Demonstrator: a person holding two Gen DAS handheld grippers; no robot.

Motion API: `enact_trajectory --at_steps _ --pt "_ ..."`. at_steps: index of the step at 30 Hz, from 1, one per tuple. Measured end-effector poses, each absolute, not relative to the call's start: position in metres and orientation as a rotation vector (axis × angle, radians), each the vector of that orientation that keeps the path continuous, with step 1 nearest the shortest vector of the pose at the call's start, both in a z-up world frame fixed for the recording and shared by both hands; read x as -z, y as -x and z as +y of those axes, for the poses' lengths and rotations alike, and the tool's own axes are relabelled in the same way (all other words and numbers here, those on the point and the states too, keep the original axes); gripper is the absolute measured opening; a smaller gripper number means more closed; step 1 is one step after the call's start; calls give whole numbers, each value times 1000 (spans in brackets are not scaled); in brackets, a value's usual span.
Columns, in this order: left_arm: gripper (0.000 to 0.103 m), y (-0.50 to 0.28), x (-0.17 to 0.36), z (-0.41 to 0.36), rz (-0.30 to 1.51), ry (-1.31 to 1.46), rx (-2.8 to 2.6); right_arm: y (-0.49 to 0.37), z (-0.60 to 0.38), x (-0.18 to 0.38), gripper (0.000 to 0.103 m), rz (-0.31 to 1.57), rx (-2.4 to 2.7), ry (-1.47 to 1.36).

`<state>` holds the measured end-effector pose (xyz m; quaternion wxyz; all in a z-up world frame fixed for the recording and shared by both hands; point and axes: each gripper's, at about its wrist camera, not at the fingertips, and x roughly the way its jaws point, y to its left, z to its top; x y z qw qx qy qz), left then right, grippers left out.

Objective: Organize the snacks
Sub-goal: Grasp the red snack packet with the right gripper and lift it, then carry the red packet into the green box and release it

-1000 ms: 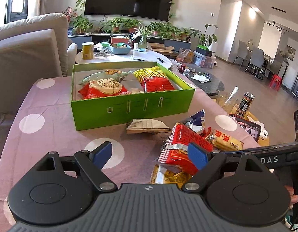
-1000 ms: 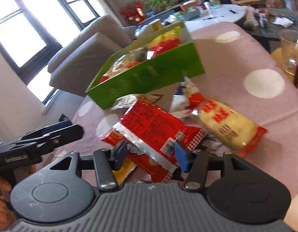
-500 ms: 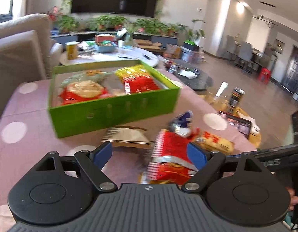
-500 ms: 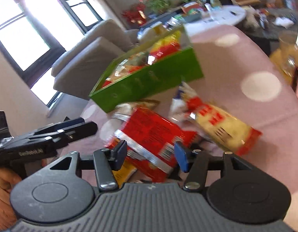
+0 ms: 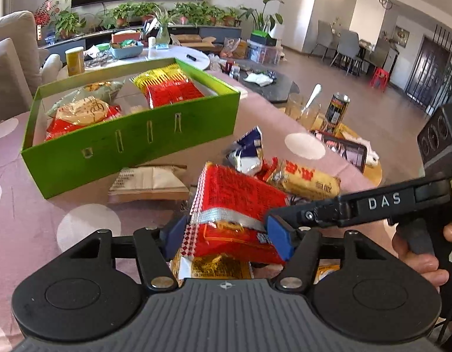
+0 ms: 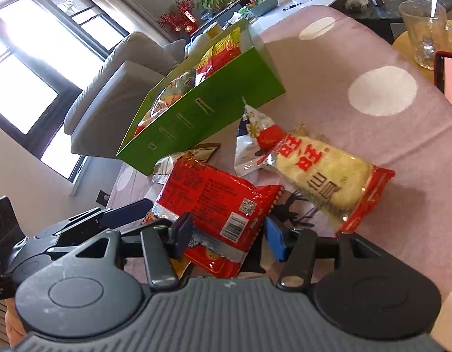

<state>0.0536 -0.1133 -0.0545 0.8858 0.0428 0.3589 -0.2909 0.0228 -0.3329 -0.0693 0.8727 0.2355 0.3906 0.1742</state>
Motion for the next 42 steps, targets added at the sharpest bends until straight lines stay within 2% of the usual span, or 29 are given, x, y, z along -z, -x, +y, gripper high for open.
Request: enact_trajectory --at_steps 3,6,21,42 --pt "49 -53 59 -116 759 -102 611 -27 -333 70 49 812 -356 -483" --pt "49 -47 59 -115 759 -102 623 -29 -333 71 44 817 -352 -501" --pt "49 -17 29 -83 635 -79 541 -27 -294 41 44 747 -443 -426" --pt "51 -49 5 -61 555 -14 455 -69 -257 11 44 680 -509 -335"
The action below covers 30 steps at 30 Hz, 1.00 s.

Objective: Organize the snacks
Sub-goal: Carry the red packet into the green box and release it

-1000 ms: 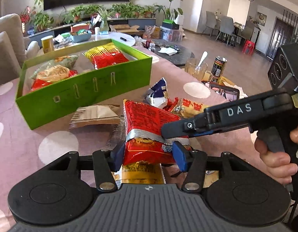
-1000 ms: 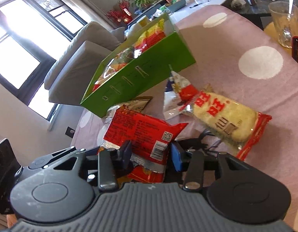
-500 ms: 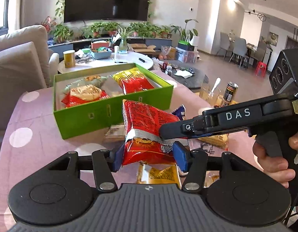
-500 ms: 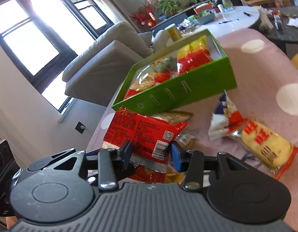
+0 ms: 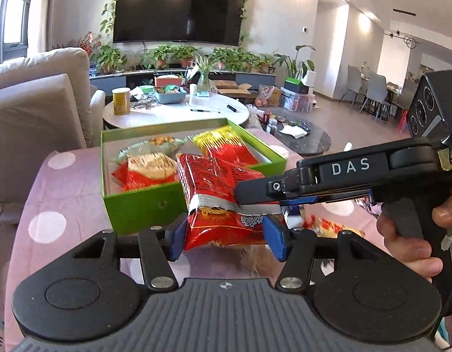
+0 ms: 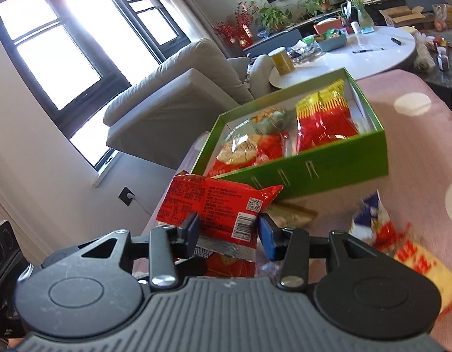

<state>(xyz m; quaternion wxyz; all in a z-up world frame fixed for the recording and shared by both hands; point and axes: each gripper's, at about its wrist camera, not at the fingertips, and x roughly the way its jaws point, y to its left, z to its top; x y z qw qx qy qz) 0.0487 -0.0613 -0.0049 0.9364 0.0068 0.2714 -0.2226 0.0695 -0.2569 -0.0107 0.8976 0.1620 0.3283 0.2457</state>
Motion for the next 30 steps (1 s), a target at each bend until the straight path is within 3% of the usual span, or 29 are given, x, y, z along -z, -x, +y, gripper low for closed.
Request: enact_trajectory --at_steps 19,30 --pt "54 -146 -23 -72 507 4 420 -159 -252 -26 44 616 -524 -320" --pt "56 -219 -11 -110 552 60 456 -214 -278 -29 44 597 -418 -291"
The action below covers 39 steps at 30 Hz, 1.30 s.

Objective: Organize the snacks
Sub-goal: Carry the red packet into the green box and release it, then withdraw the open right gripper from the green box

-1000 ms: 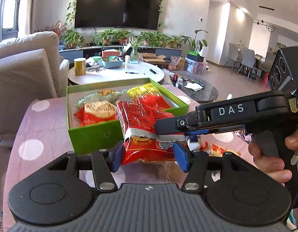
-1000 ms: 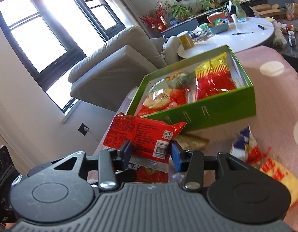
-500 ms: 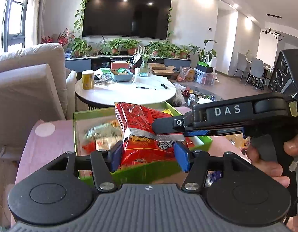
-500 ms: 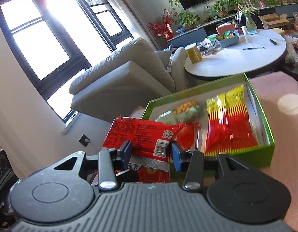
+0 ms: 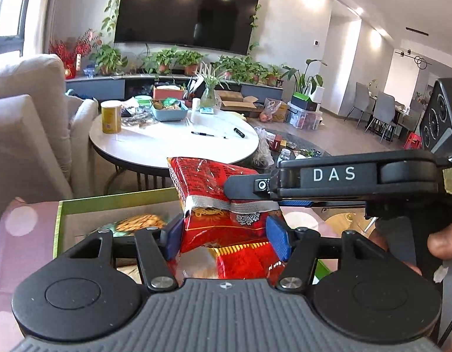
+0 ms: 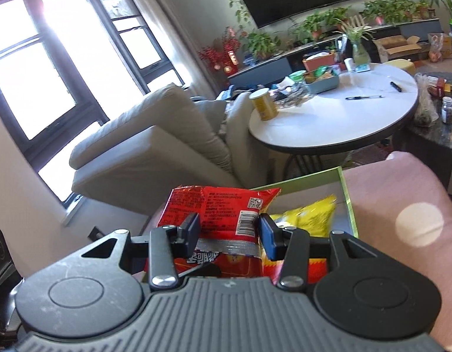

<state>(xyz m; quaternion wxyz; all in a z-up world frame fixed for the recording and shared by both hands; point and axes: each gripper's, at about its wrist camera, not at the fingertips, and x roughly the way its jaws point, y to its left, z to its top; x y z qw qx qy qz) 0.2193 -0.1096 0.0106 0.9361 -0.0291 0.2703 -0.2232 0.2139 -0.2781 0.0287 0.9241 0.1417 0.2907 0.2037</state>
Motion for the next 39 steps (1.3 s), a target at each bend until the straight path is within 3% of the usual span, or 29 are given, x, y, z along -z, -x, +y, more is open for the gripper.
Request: enact_trajectory --at_steps 11,16,19,39 --pt "58 -262 15 -117 635 109 457 -252 -289 -8 45 623 -351 -291" --pt "68 -273 23 -116 668 113 431 -260 -286 0 45 642 -332 -283" --pt "73 -269 21 -109 656 103 416 -258 -289 -1 45 619 -296 -270" --pt "79 -209 -3 -77 566 103 381 -214 -290 -12 46 578 -328 -248"
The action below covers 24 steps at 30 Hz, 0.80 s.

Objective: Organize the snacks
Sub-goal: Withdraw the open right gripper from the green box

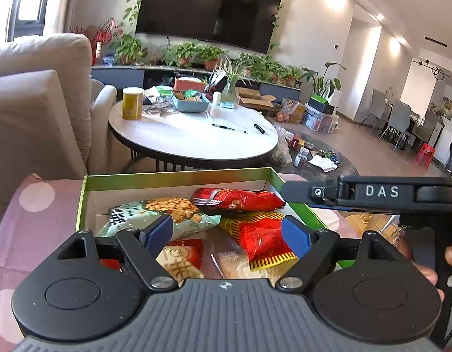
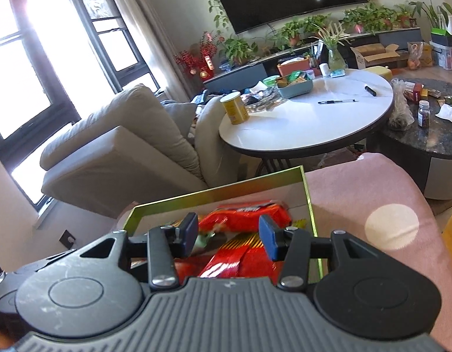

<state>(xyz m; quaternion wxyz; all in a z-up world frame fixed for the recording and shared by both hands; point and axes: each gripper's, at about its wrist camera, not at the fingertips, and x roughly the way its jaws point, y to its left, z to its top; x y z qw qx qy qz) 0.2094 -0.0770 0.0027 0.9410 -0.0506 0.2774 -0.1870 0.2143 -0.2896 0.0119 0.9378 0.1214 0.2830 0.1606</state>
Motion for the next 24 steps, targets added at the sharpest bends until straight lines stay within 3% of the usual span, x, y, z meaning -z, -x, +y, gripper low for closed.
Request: enact_trajectory --at_steps 24 --pt "81 -113 1 -49 538 122 369 -124 -273 -17 51 555 -403 -190"
